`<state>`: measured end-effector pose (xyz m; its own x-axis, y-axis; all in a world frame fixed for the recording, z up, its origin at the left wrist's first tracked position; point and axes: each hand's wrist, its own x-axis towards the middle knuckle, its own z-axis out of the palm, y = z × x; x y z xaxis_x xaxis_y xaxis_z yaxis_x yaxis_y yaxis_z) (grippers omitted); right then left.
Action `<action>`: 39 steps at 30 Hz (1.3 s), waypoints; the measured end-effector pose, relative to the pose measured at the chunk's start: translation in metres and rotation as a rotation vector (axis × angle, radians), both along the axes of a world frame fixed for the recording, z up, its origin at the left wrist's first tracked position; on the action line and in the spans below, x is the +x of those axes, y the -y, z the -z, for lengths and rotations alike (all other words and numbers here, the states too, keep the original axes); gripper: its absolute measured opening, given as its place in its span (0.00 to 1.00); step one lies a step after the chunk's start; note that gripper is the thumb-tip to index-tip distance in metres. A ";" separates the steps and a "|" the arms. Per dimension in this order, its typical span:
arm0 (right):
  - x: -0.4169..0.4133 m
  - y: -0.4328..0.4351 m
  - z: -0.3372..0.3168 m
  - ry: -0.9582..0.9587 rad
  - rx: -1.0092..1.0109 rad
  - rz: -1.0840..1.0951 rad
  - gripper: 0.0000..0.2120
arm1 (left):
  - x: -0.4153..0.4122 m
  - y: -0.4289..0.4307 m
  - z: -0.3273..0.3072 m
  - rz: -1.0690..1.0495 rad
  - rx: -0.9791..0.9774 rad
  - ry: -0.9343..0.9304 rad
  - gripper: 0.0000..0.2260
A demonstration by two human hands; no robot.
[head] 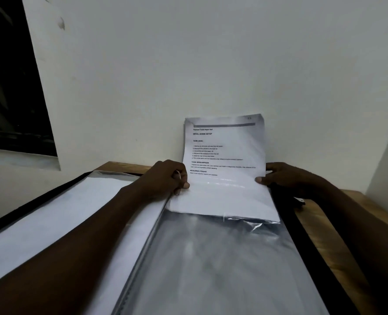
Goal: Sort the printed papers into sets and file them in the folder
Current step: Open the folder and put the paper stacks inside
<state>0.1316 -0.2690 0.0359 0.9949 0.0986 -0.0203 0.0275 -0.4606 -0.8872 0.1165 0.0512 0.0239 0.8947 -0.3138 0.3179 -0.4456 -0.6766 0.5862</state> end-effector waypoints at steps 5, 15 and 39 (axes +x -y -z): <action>-0.004 -0.010 -0.001 0.051 -0.115 0.027 0.13 | 0.006 0.003 0.001 0.025 0.136 0.079 0.10; -0.004 0.000 -0.005 -0.110 -0.204 -0.070 0.11 | 0.011 0.008 0.008 0.024 0.205 0.167 0.12; 0.014 -0.027 0.010 0.296 0.008 0.129 0.21 | 0.008 0.008 0.007 0.001 0.144 0.150 0.10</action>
